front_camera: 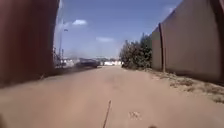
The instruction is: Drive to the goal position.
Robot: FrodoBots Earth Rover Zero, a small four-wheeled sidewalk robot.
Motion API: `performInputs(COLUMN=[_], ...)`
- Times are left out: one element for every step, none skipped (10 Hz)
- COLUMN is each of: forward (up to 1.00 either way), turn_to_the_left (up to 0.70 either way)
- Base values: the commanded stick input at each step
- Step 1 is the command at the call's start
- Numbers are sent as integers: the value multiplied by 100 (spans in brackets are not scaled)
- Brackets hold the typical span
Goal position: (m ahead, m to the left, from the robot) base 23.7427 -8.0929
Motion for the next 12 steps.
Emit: performInputs(forward=[100, 100, 100, 100, 100, 100, 100, 100, 100, 100, 100, 100], turn_to_the_left=[0, 0, 0, 0, 0, 0, 0, 0, 0, 0, 0, 0])
